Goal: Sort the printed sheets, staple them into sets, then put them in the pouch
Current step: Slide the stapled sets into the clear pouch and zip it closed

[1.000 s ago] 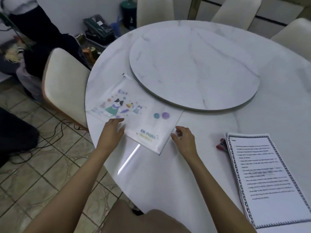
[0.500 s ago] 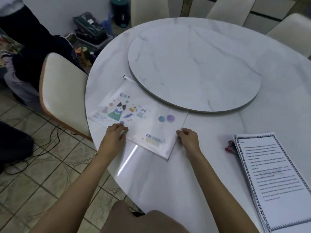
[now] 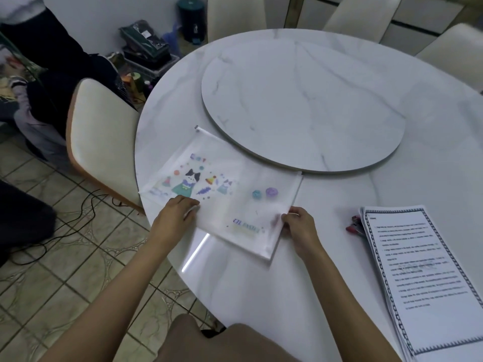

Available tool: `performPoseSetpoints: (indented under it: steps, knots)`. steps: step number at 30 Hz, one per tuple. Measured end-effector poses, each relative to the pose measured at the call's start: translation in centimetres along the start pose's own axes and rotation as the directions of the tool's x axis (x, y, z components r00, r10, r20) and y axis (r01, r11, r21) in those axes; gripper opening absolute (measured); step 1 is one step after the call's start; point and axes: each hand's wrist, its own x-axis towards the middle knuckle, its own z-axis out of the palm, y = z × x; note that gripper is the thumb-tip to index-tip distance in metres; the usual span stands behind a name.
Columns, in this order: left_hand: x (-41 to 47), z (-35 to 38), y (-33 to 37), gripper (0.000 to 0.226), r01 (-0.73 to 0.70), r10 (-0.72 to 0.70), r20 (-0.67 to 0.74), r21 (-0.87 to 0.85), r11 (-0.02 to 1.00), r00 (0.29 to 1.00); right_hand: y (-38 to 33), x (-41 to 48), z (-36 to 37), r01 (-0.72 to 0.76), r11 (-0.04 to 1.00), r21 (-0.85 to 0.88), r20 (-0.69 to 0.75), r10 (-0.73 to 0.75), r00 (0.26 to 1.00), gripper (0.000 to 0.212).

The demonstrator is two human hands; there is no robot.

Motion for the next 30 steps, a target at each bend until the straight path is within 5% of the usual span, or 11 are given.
performPoseSetpoints:
  steps: [14, 30]
  knots:
    - [-1.0, 1.0, 1.2, 0.037, 0.14, -0.141, -0.033, -0.042, 0.989, 0.989, 4.8, -2.5, -10.2, 0.083, 0.969, -0.231, 0.009, -0.083, 0.997, 0.019]
    - [0.1, 1.2, 4.5, 0.045, 0.315, -0.341, -0.027, -0.317, 0.894, 0.94, 4.6, -4.1, -13.5, 0.29, 0.953, -0.091, 0.172, -0.272, 0.947, 0.016]
